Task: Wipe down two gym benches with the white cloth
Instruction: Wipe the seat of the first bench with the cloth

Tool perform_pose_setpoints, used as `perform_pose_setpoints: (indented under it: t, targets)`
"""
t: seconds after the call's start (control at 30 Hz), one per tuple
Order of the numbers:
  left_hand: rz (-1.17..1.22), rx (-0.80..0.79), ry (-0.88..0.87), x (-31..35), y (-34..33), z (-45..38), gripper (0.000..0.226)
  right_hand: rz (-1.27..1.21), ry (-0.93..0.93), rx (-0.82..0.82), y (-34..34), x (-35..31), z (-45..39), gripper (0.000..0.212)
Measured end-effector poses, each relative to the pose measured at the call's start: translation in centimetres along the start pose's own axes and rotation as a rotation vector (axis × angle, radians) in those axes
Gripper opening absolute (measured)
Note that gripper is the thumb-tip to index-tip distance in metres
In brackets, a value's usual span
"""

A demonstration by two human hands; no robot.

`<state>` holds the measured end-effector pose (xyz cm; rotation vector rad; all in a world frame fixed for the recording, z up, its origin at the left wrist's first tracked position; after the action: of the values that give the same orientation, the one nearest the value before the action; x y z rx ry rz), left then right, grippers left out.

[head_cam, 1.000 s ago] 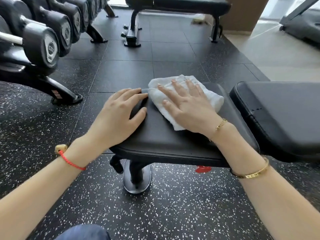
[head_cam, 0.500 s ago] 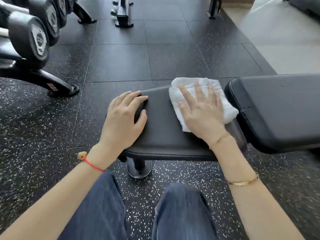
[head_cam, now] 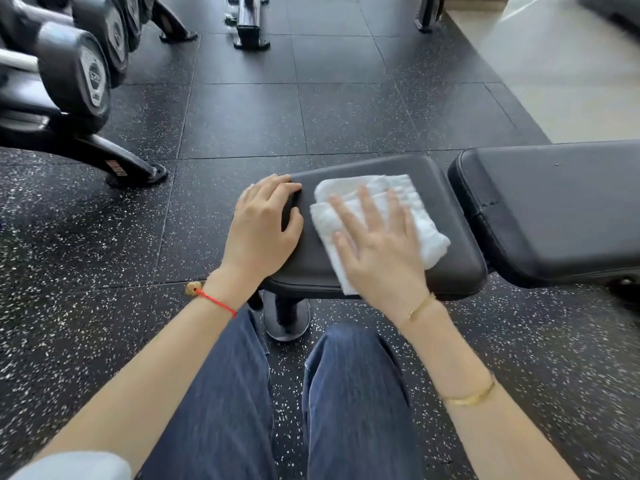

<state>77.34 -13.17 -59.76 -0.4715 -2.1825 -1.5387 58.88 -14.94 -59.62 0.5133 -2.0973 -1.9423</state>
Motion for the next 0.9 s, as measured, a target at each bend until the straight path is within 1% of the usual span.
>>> perform_pose_setpoints:
  t: [0.07,0.13,0.2,0.23,0.27,0.3,0.33,0.4,0.47,0.53,0.57,0.63,0.7,0.73,0.77,0.83,0.9]
  targets:
    - [0.003,0.008,-0.001,-0.1,0.0,0.1,0.035,-0.035,0.049,-0.032,0.3,0.9,0.9,0.053]
    - [0.000,0.009,-0.008,-0.3,0.1,0.0,0.035,-0.004,0.006,-0.046,0.5,4.0,0.1,0.052]
    - [-0.005,0.006,-0.017,-0.3,0.0,0.0,0.035,-0.001,-0.153,-0.086,1.0,6.8,-1.7,0.049]
    - [-0.008,0.004,-0.019,-0.3,0.0,-0.1,0.035,-0.023,-0.236,-0.109,1.1,7.4,-2.6,0.049]
    - [-0.010,0.004,-0.021,-0.3,-0.1,-0.1,0.035,-0.041,-0.282,-0.120,1.2,7.1,-3.4,0.050]
    - [-0.012,0.005,-0.021,-0.3,-0.1,-0.1,0.035,-0.044,-0.280,-0.121,1.2,5.9,-3.7,0.050]
    - [-0.013,0.004,-0.020,-0.3,-0.2,-0.1,0.035,-0.032,-0.238,-0.113,1.0,4.4,-3.6,0.051]
    - [-0.009,0.004,-0.015,-0.4,-0.2,-0.1,0.036,-0.019,-0.088,-0.054,0.4,1.5,-1.9,0.052]
    - [-0.015,-0.003,-0.018,-0.5,-0.1,-0.1,0.036,-0.048,0.015,-0.046,0.3,0.8,0.3,0.054]
    - [-0.017,-0.014,-0.023,-0.5,0.0,-0.1,0.036,-0.082,0.027,-0.077,0.4,2.9,0.2,0.053]
    - [-0.016,-0.017,-0.026,-0.5,0.0,-0.1,0.037,-0.064,-0.005,-0.089,0.4,4.4,-0.7,0.052]
    - [-0.017,-0.018,-0.027,-0.4,0.0,-0.1,0.037,-0.019,-0.125,-0.132,0.8,7.0,-3.4,0.051]
    - [-0.010,-0.007,-0.019,-0.3,-0.1,-0.1,0.037,-0.017,-0.205,-0.170,1.2,7.2,-5.7,0.052]
    - [-0.004,0.003,-0.013,-0.3,-0.1,-0.1,0.036,-0.031,-0.205,-0.166,1.1,6.3,-6.2,0.052]
    - [0.001,0.014,-0.007,-0.3,-0.1,-0.1,0.036,-0.044,-0.176,-0.147,0.9,5.1,-6.1,0.052]
    - [0.005,0.032,0.001,-0.4,-0.2,-0.1,0.035,-0.056,-0.049,-0.076,0.3,2.9,-4.5,0.052]
    - [0.003,0.032,0.001,-0.5,-0.1,0.0,0.034,-0.069,0.042,-0.049,0.0,2.3,-2.6,0.052]
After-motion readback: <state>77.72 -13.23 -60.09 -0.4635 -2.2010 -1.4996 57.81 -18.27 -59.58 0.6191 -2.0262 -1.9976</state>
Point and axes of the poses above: each hand's wrist, its own z-axis away from the middle knuckle, its own y-axis out of the back of the hand, x = y × z, the point moved 1 cm from there along -z, towards the middle knuckle, and after that the axes turned 1 degree about -x, right-handed, at the moved point
